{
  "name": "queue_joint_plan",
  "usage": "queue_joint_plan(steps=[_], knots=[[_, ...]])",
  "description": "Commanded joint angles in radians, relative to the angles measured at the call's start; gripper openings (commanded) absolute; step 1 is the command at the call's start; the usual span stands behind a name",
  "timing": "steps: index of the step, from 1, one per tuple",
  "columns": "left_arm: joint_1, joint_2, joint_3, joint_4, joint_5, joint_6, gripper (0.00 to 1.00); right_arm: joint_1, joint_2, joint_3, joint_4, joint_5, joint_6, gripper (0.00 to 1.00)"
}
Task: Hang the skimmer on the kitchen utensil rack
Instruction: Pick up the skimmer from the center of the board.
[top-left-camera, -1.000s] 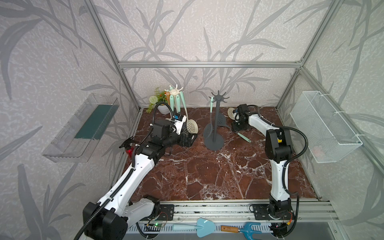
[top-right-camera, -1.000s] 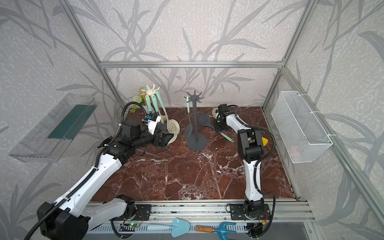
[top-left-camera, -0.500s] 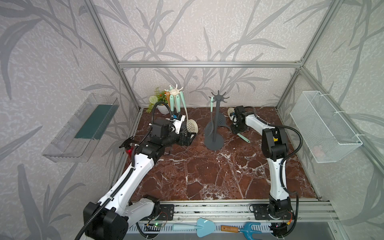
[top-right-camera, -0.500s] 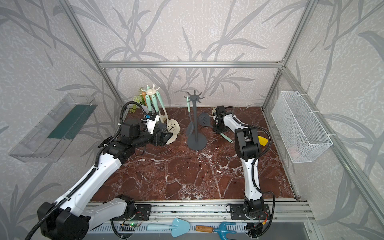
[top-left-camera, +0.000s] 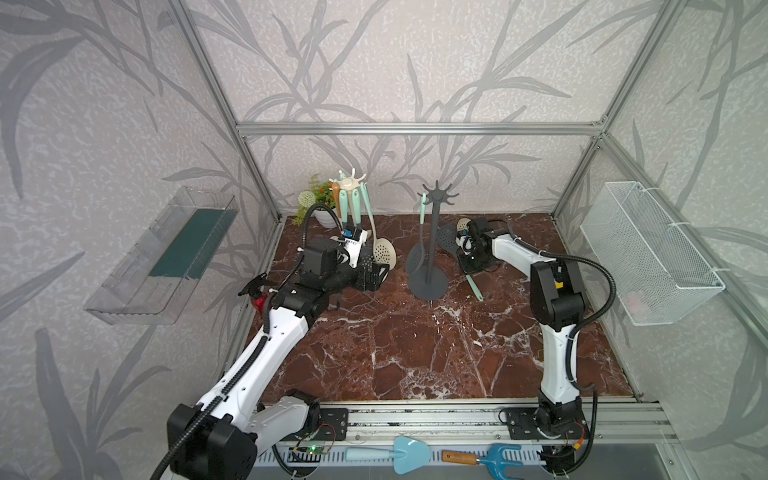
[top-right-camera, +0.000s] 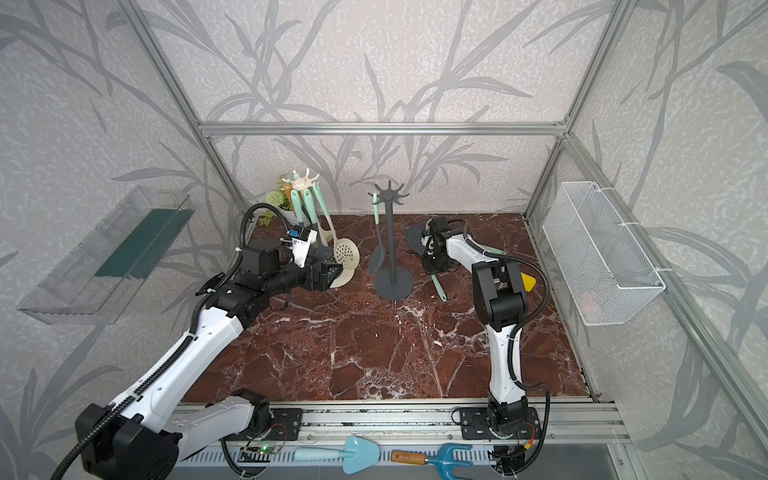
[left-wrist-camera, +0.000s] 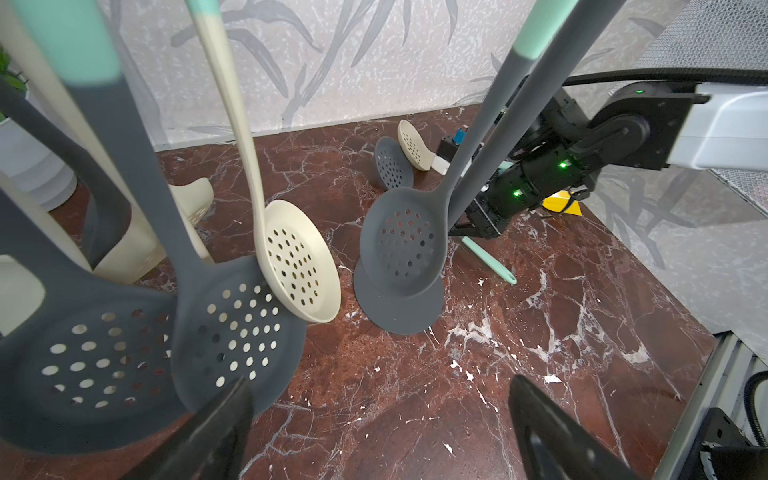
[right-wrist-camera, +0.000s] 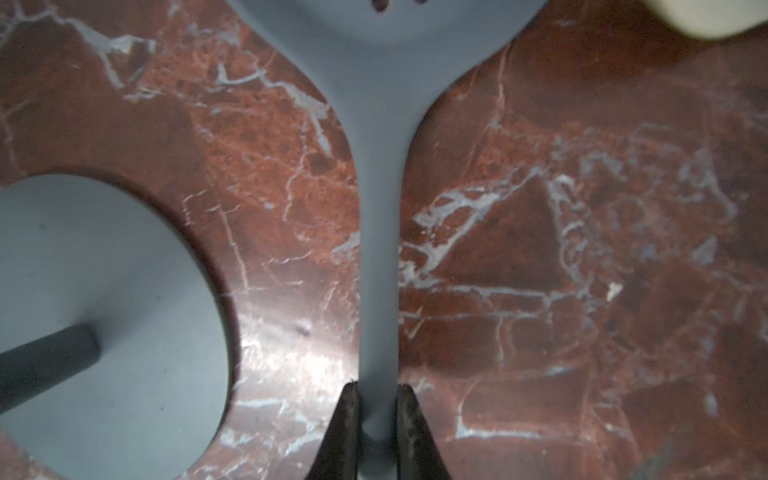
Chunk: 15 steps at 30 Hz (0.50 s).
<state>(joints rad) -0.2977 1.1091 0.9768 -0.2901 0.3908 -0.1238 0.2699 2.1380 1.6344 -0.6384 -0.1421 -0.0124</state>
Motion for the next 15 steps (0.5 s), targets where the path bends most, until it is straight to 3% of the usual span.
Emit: queue_joint_plan(steps=[1, 15], knots=[[0.006, -0.028, -0.008, 0.018, -0.033, 0.010, 0.93, 0.008, -0.117, -0.033, 0.036, -0.029, 0.036, 0.00], [0.005, -0.034, -0.007, 0.018, -0.028, -0.008, 0.90, 0.013, -0.473, -0.338, 0.113, 0.017, 0.137, 0.00]])
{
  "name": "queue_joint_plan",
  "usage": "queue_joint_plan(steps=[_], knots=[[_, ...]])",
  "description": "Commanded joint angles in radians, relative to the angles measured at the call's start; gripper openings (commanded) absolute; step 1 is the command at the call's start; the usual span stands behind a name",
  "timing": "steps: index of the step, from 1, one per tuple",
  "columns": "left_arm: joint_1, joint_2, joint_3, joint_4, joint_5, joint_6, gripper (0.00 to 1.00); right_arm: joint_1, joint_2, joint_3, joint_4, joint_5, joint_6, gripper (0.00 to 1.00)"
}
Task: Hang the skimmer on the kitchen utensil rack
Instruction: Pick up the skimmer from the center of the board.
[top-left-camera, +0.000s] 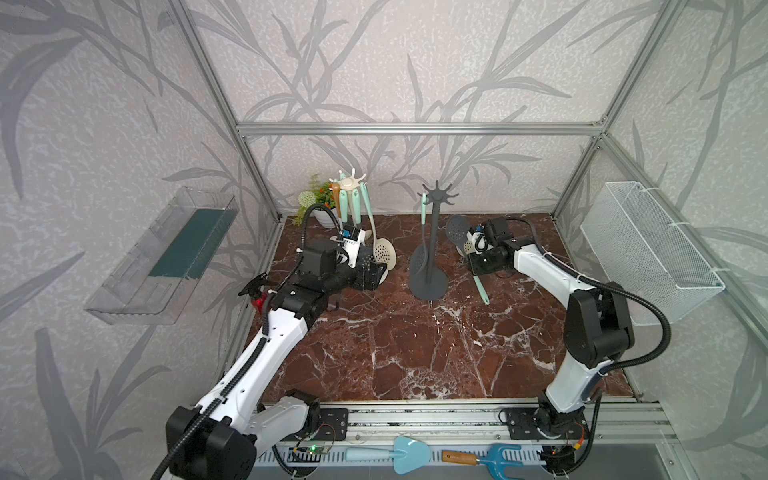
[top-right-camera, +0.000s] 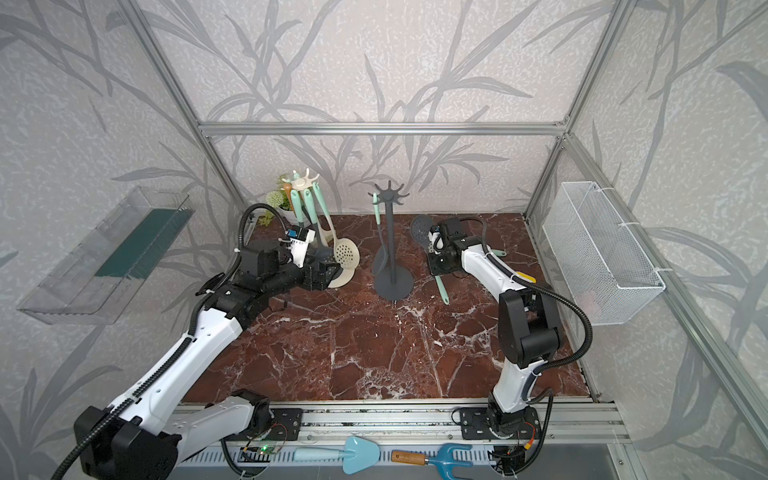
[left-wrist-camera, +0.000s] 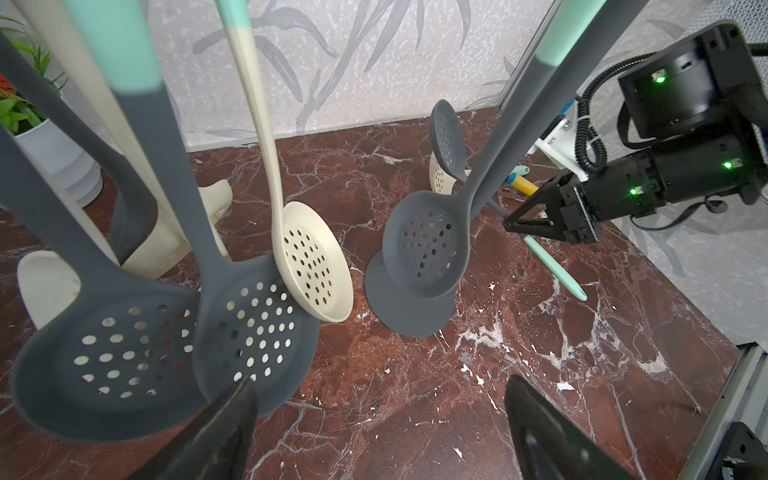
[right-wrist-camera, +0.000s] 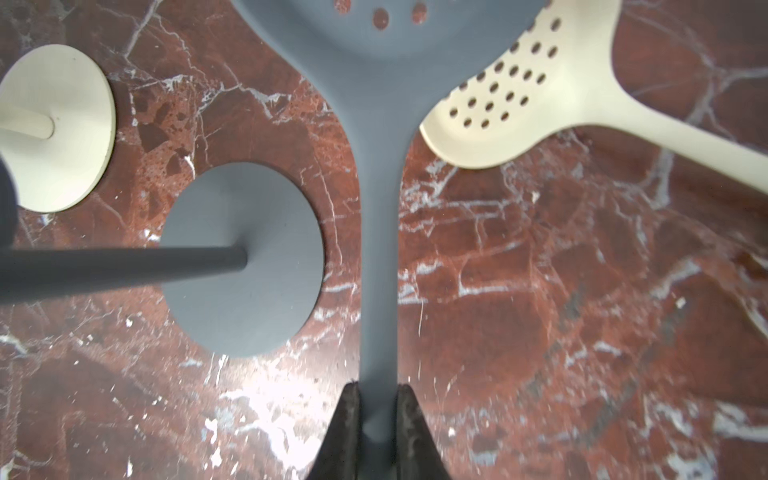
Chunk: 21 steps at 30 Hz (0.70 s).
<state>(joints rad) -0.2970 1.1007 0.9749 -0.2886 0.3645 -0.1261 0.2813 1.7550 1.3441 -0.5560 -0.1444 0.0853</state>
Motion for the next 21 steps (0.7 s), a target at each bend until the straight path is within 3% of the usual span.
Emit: queue_joint_plan(steps=[1, 13, 17, 21], knots=[[0.004, -0.026, -0.006, 0.019, -0.001, -0.007, 0.90, 0.001, -0.118, -0.076, 0.039, 0.020, 0.047, 0.00], [-0.005, -0.022, -0.007, 0.008, -0.005, -0.024, 0.89, 0.040, -0.537, -0.411, 0.067, 0.065, 0.163, 0.00], [-0.025, -0.016, 0.003, -0.026, -0.050, -0.043, 0.89, 0.117, -0.646, -0.488, 0.005, 0.122, 0.203, 0.00], [-0.077, -0.019, 0.033, -0.098, -0.176, -0.081, 0.88, 0.198, -0.706, -0.508, -0.106, 0.176, 0.212, 0.00]])
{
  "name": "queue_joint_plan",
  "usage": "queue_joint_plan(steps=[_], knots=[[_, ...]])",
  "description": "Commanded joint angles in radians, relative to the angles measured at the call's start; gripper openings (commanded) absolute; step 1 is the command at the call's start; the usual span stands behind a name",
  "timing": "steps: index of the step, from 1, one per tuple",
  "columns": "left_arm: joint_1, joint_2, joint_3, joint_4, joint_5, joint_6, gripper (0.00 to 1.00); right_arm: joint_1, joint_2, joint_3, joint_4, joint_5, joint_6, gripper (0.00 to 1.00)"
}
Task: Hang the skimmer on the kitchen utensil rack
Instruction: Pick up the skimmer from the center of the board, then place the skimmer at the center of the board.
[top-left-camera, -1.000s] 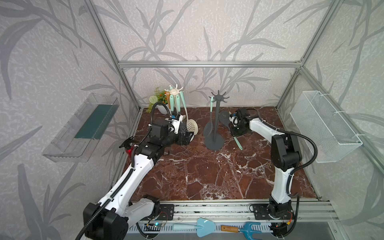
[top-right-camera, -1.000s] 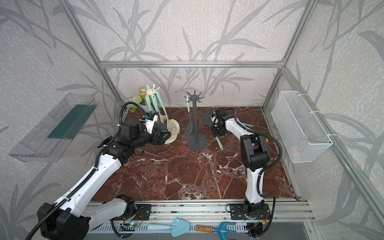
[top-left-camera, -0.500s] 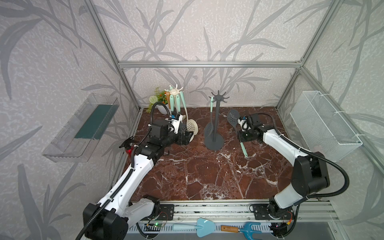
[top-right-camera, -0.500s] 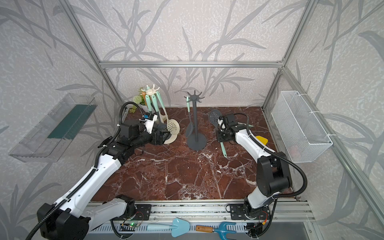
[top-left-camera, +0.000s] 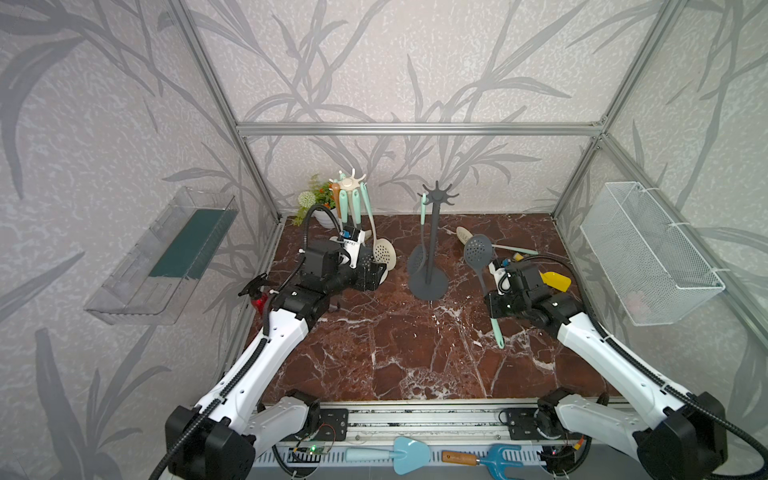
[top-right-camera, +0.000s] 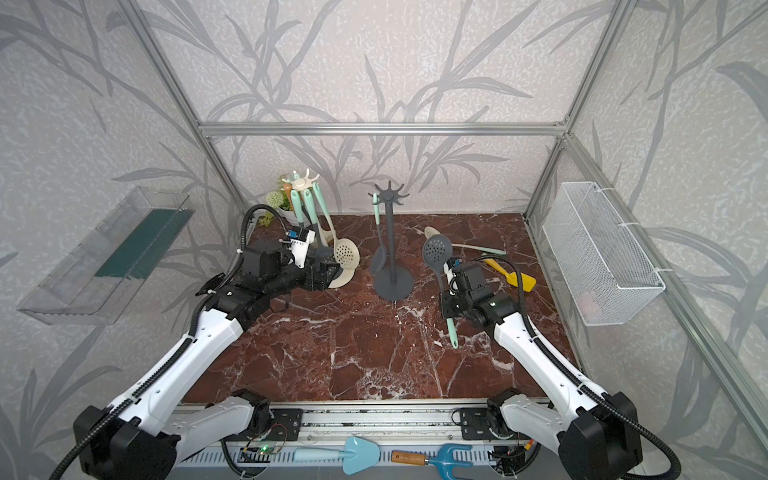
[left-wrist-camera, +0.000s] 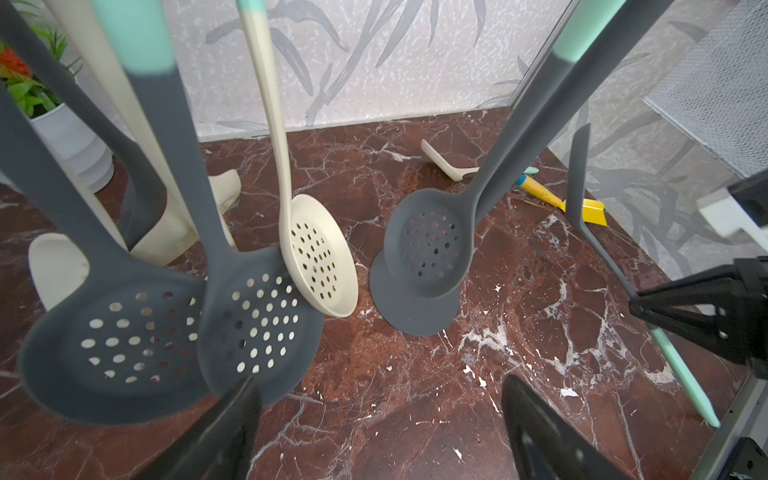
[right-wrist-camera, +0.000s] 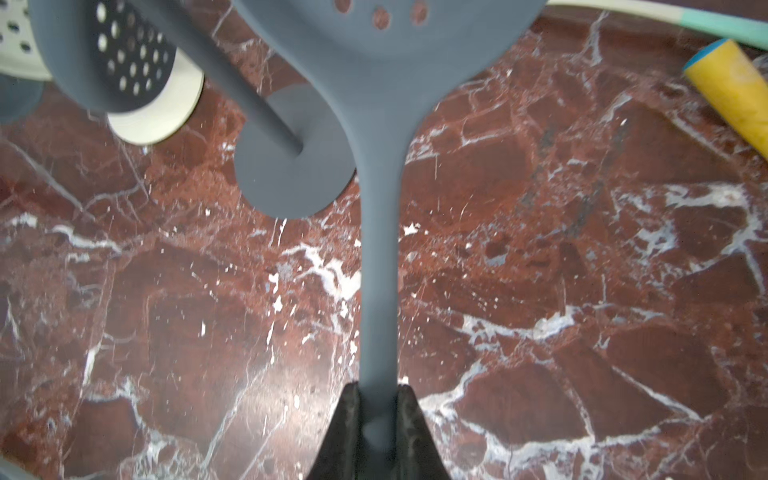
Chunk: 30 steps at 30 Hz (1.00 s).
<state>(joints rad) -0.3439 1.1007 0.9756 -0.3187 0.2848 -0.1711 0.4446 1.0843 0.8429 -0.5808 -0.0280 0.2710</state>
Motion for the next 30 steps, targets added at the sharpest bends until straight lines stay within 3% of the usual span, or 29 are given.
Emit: queue_joint_plan(steps=[1, 3, 14, 18, 24, 30], knots=[[-0.051, -0.021, 0.042, -0.086, -0.133, -0.032, 0.88, 0.053, -0.038, -0.008, -0.100, 0.062, 0.021, 0.00], [-0.081, -0.022, 0.057, -0.113, -0.177, -0.023, 0.88, 0.090, -0.032, 0.002, -0.142, 0.072, 0.012, 0.00], [-0.083, -0.081, 0.028, -0.269, -0.059, -0.034, 0.86, 0.360, 0.062, 0.037, -0.195, 0.037, -0.052, 0.00], [-0.083, -0.125, 0.015, -0.311, -0.047, 0.017, 0.86, 0.425, 0.132, 0.058, -0.176, 0.009, -0.095, 0.00], [-0.084, -0.122, 0.028, -0.368, -0.073, 0.079, 0.86, 0.481, 0.305, 0.117, -0.095, -0.007, -0.221, 0.00], [-0.084, -0.123, 0.012, -0.359, -0.058, 0.091, 0.86, 0.527, 0.531, 0.218, -0.039, 0.027, -0.444, 0.00]])
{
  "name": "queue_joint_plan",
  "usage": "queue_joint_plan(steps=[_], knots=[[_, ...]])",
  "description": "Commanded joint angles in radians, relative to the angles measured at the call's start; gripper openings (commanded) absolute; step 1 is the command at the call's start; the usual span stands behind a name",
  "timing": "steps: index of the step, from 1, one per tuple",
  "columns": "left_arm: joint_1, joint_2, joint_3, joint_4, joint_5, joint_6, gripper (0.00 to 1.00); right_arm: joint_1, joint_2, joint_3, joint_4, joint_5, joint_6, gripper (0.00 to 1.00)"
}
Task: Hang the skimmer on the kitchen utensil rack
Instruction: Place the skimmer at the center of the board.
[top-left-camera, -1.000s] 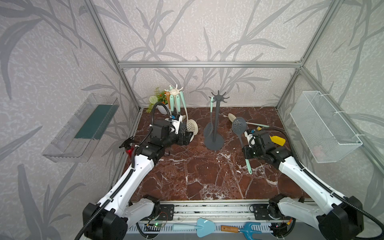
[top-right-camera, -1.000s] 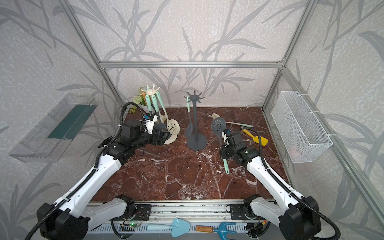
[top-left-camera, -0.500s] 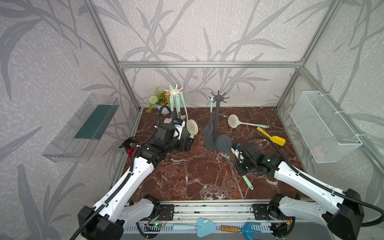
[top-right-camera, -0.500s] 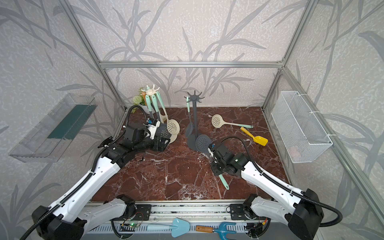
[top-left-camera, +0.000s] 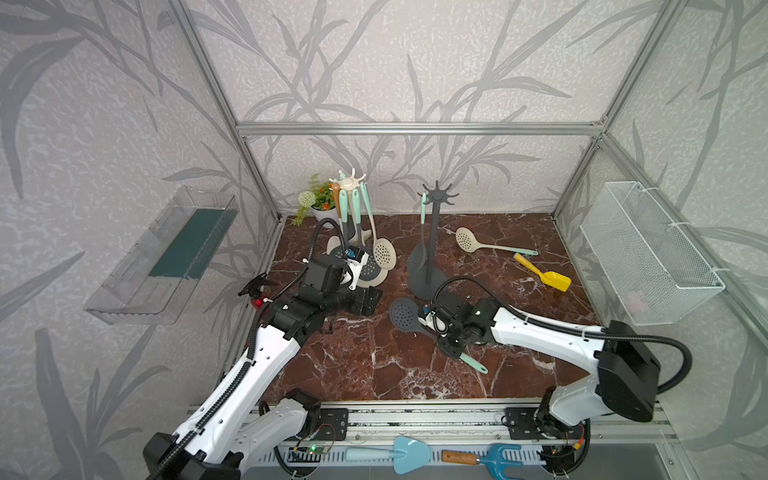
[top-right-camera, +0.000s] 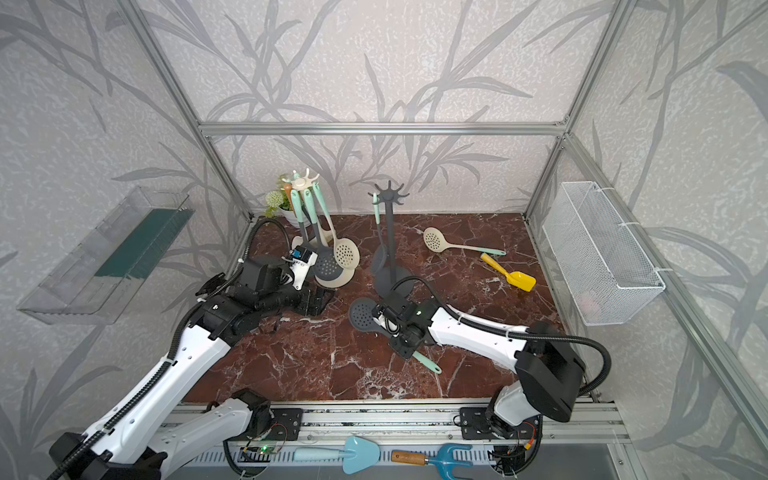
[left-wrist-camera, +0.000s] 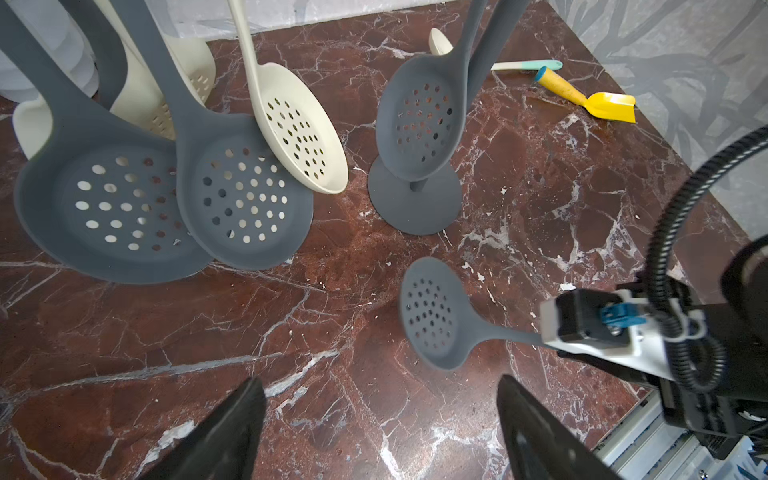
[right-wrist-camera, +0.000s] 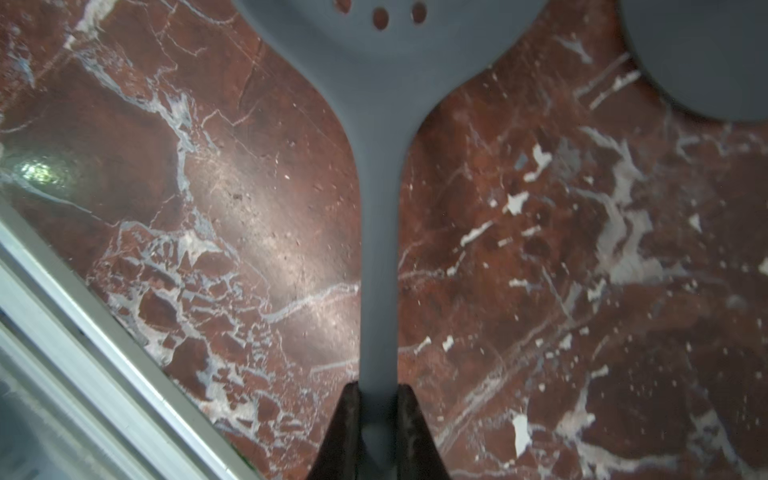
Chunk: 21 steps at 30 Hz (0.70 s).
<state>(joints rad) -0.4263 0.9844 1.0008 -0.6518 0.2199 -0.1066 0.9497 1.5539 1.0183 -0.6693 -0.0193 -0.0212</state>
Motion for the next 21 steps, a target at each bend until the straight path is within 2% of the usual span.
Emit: queue_joint_plan(steps=[1, 5, 8, 11, 16, 21], knots=[[-0.002, -0.010, -0.013, -0.029, 0.006, 0.037, 0.85, 0.027, 0.088, 0.051, 0.064, 0.019, -0.187, 0.00], [-0.002, -0.016, -0.013, -0.051, -0.010, 0.083, 0.86, 0.046, 0.147, 0.065, 0.147, 0.045, -0.332, 0.00], [-0.001, -0.021, -0.021, -0.051, -0.010, 0.110, 0.86, 0.046, 0.191, 0.021, 0.275, 0.054, -0.424, 0.00], [-0.002, -0.018, -0.027, -0.046, 0.014, 0.131, 0.86, 0.046, 0.222, -0.004, 0.359, 0.087, -0.468, 0.03], [0.000, -0.008, -0.026, -0.046, 0.076, 0.186, 0.86, 0.043, 0.199, -0.013, 0.415, 0.166, -0.421, 0.20], [-0.009, 0.008, -0.030, -0.019, 0.104, 0.280, 0.86, 0.017, -0.066, -0.177, 0.592, 0.063, -0.288, 0.42]])
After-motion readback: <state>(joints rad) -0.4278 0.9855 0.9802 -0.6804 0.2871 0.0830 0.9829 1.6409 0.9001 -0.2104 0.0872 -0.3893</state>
